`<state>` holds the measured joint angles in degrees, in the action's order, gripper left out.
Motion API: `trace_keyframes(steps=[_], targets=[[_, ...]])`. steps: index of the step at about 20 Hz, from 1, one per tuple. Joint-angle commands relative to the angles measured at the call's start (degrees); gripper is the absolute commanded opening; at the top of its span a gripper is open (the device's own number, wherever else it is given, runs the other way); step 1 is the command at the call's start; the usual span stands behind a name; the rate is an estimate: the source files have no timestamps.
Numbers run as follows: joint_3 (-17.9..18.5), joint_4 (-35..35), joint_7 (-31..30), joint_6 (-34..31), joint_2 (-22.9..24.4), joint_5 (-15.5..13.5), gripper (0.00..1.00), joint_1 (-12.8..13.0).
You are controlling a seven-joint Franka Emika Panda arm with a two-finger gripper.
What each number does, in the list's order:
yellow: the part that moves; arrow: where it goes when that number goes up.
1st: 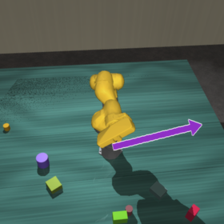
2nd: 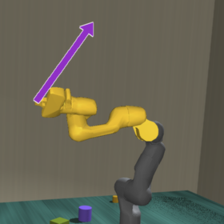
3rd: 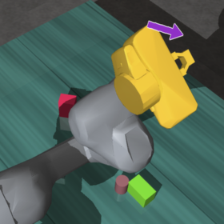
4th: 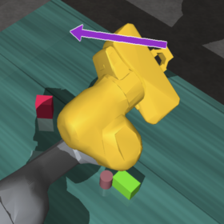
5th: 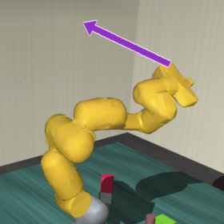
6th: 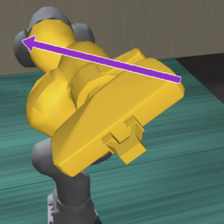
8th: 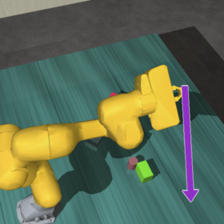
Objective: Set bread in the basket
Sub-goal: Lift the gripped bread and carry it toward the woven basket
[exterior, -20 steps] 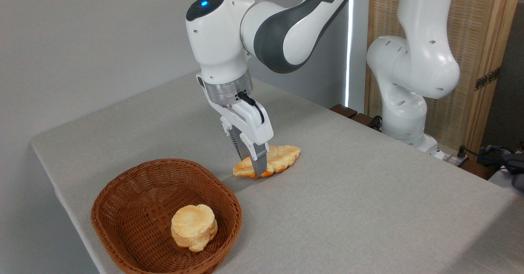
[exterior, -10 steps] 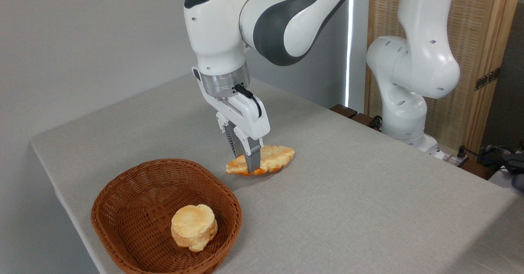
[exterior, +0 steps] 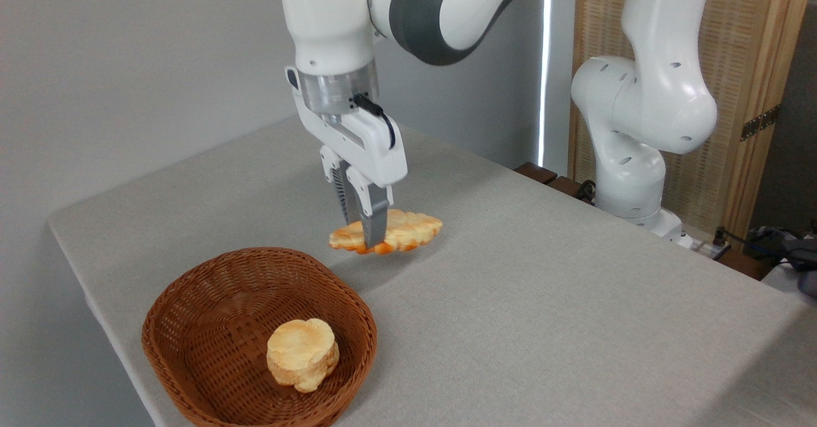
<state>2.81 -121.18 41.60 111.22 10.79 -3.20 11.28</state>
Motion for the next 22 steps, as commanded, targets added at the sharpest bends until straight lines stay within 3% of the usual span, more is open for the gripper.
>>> trace_keyframes(steps=[1, 6, 9, 12, 14, 16, 18, 20, 21, 22], targets=[[1.49, 2.79, 0.06, 2.05, 0.02, -0.31, 0.37, 0.15], [1.49, 2.79, 0.14, 14.00, -0.07, -1.63, 0.38, 0.15], [1.49, 2.79, 0.14, 17.09, -0.25, -1.90, 0.38, 0.15], [1.41, 2.79, 0.14, 20.43, -0.25, -4.70, 0.38, 0.15], [1.32, 2.79, 0.14, 23.33, -0.42, -5.06, 0.38, 0.23], [1.23, 2.79, 0.14, 25.88, -0.86, -5.06, 0.44, 0.23], [1.23, 2.71, 0.14, 27.82, -1.39, -5.15, 0.71, 0.23], [1.32, 2.71, 0.14, 29.31, -1.74, -5.15, 0.74, 0.23], [1.32, 2.71, 0.14, 30.45, -2.18, -5.15, 0.83, 0.23], [1.32, 2.71, -0.20, 31.94, -2.62, -5.15, 0.99, 0.23]])
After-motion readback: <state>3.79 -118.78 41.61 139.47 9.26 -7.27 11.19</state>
